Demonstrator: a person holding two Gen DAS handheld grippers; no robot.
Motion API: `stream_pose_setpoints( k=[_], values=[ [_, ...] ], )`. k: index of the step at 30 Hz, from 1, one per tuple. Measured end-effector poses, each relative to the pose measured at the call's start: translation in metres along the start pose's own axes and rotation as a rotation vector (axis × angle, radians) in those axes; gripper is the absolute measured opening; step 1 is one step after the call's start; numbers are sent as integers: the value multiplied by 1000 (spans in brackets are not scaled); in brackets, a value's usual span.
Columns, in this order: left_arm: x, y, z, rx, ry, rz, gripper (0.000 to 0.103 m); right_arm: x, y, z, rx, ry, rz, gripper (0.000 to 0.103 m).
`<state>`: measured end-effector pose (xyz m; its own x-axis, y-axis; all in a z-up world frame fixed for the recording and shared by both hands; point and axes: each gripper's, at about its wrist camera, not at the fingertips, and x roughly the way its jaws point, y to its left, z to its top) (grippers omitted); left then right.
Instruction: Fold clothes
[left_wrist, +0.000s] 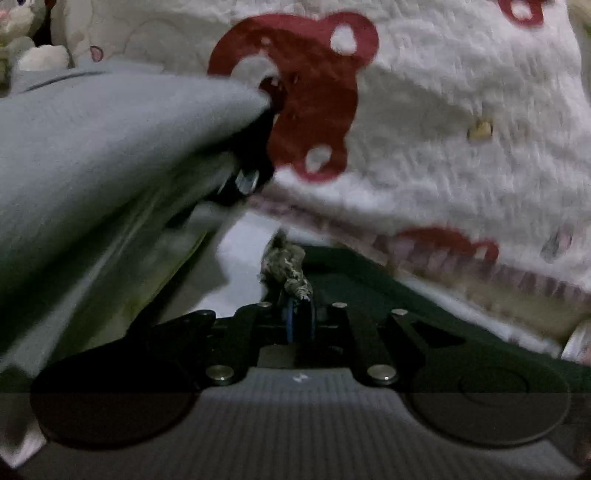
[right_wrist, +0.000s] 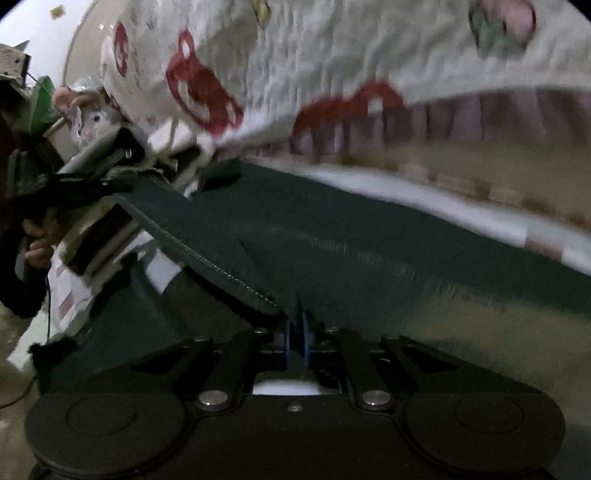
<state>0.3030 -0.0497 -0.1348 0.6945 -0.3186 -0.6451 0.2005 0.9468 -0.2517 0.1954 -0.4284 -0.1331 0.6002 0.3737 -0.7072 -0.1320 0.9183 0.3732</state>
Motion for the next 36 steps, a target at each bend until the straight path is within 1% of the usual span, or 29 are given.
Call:
stream_pose_setpoints(
  k=[1,2,3,4,5,6,7,9,10,12,13,15,16,18,19,20,22,24,25,27,29,31,32,33,34,35,36],
  values=[
    [8,0,-14,37,44,49,8,8,0,-4,12,37,0,16],
    [16,3,-22,35,79,72,8,15,3,-9,5,59,-16,18],
    [24,6,-30,24,110,88,8,16,9,-12,-13,54,-34,21],
    [31,9,-37,13,142,105,8,12,13,-16,-14,34,-30,26],
    [34,9,-40,18,149,115,8,5,16,-20,9,12,-2,38],
    [36,8,-41,27,149,124,8,-2,18,-24,31,-11,25,44],
    [35,4,-40,44,138,133,8,-12,19,-31,52,-37,36,45],
    [29,-6,-43,95,114,156,9,-37,16,-49,94,-94,16,45],
    [27,-11,-45,128,103,171,9,-48,14,-57,112,-117,-13,45],
    [24,-21,-48,192,80,201,9,-71,5,-73,127,-129,-165,45],
    [23,-26,-49,224,68,217,8,-78,3,-80,108,-120,-253,45],
    [20,-41,-57,333,-14,245,8,-91,0,-95,42,-91,-443,45],
    [20,-45,-57,357,-25,260,8,-95,0,-100,8,-78,-520,45],
    [12,-41,-46,278,-52,220,8,-99,0,-106,-63,-60,-632,45],
    [4,-36,-40,246,-76,205,8,-99,1,-107,-95,-55,-672,45],
    [-4,-32,-35,218,-101,194,8,-99,3,-105,-118,-57,-683,45],
    [-8,-27,-34,203,-98,192,8,-97,10,-100,-158,-67,-669,45],
    [6,-22,-44,209,-24,216,8,-93,16,-94,-191,-78,-623,45],
    [15,-20,-50,211,32,224,8,-89,16,-90,-189,-82,-594,45],
    [24,-15,-57,213,88,232,8,-79,12,-80,-167,-99,-537,46],
    [23,-12,-55,206,105,224,8,-70,1,-68,-92,-137,-494,46],
    [17,-11,-52,199,110,210,8,-66,-18,-57,54,-182,-448,46],
    [15,-9,-52,210,116,205,9,-66,-30,-51,137,-204,-423,49],
    [16,-9,-53,220,128,202,10,-62,-41,-48,218,-203,-408,52],
    [18,-6,-54,210,144,210,13,-57,-49,-47,269,-187,-411,52],
    [21,-4,-56,196,161,220,17,-52,-46,-47,240,-172,-430,54],
    [21,-5,-56,210,161,250,20,-47,-36,-44,158,-137,-461,56]
  ],
)
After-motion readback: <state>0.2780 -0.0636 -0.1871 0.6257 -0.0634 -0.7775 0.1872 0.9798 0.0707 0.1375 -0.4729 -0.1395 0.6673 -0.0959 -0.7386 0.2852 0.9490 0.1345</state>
